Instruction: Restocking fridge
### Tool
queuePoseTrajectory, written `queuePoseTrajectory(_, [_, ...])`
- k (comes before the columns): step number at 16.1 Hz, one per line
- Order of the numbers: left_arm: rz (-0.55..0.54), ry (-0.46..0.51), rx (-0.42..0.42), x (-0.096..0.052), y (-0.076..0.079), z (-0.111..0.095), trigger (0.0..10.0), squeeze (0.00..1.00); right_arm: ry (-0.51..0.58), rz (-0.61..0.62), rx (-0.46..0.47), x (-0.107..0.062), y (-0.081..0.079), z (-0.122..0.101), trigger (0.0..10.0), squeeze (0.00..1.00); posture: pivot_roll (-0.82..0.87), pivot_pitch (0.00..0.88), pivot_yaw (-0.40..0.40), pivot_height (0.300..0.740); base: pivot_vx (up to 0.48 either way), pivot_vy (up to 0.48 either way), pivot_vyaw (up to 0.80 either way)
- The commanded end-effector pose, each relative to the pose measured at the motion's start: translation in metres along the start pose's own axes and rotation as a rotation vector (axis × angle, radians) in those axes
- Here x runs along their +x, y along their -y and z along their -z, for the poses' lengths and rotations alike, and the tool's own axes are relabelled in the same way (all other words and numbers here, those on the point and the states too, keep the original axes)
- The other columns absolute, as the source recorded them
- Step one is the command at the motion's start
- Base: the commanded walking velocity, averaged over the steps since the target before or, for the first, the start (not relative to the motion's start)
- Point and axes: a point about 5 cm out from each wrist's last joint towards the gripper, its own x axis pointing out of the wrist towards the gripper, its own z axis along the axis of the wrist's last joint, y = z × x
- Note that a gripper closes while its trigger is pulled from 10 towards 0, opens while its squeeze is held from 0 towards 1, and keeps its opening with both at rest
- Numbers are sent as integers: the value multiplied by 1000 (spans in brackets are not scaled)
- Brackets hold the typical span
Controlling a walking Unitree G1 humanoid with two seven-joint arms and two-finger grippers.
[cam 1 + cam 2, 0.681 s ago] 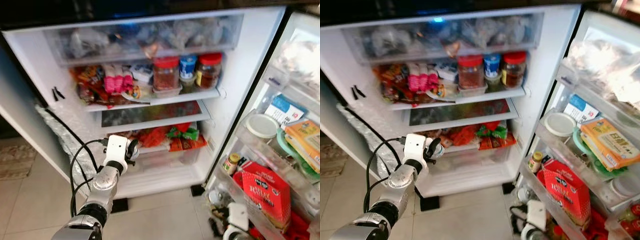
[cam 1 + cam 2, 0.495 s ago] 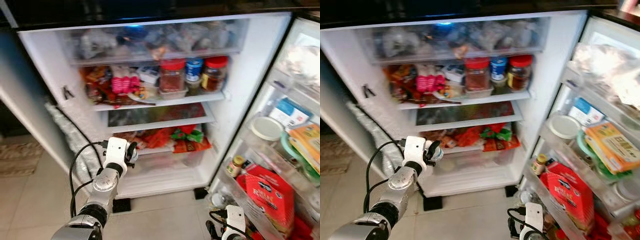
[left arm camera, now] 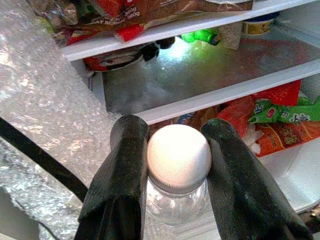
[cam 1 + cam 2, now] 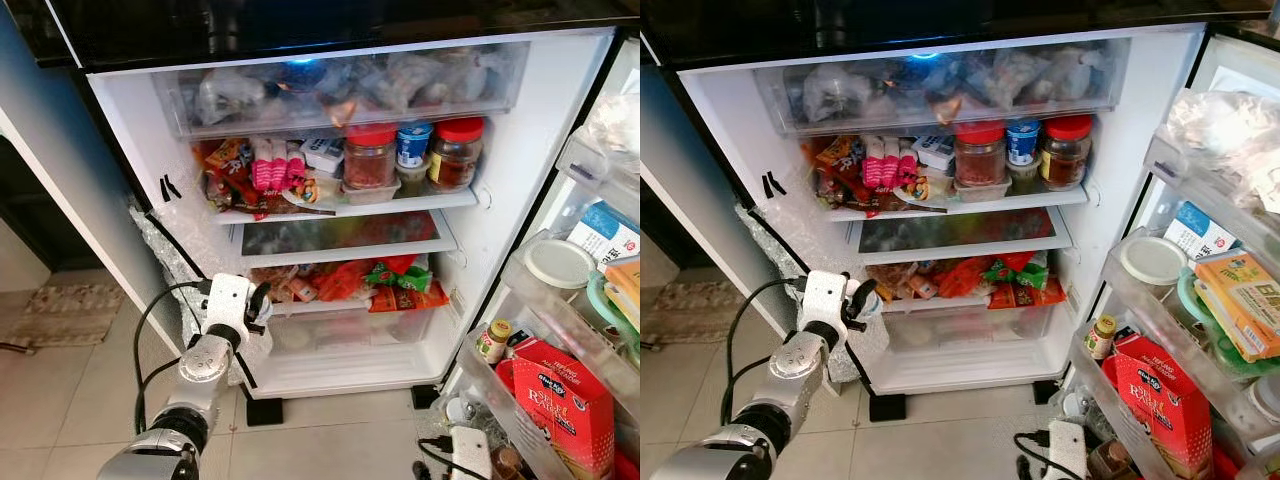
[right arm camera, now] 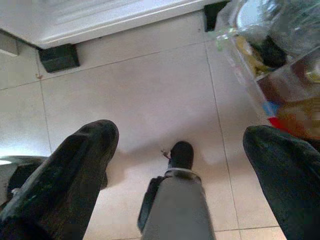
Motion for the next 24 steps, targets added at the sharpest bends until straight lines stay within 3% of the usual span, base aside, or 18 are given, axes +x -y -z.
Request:
queuePoseTrajectory(1, [6, 37, -4, 4, 2, -8, 10000, 0, 9, 5, 24, 0, 3, -1, 10000, 0, 82, 44, 52, 740, 0, 0, 0])
queuePoseTrajectory(3, [7, 38, -6, 4, 2, -8, 10000, 0, 11, 5, 26, 0, 4, -1, 10000, 0, 82, 44, 52, 740, 0, 0, 0])
queuePoseTrajectory(4, [37, 3, -30, -1, 12, 3, 10000, 0, 17, 37, 31, -2, 15, -4, 10000, 0, 59, 86, 27, 740, 0, 0, 0])
queuePoseTrajectory(5, [50, -20, -52, -5, 16, 9, 10000, 0, 9, 49, 21, -2, 14, 2, 10000, 0, 57, 88, 23, 740, 0, 0, 0])
queuePoseTrajectory(10, [27, -35, -80, -9, 9, 15, 10000, 0, 18, 59, 1, -3, 14, 3, 10000, 0, 37, 85, 29, 740, 0, 0, 0])
queuePoseTrajectory(18, [36, -32, -81, -11, 10, 16, 10000, 0, 5, 58, -28, -3, 13, 7, 10000, 0, 37, 77, 30, 740, 0, 0, 0])
queuePoseTrajectory(20, [37, -33, -81, -11, 9, 16, 10000, 0, 7, 53, -32, -3, 12, 7, 10000, 0, 36, 79, 31, 715, 0, 0, 0])
queuePoseTrajectory(24, [38, -28, -79, -11, 9, 15, 10000, 0, 23, 47, -24, -3, 11, 5, 10000, 0, 38, 94, 34, 710, 0, 0, 0])
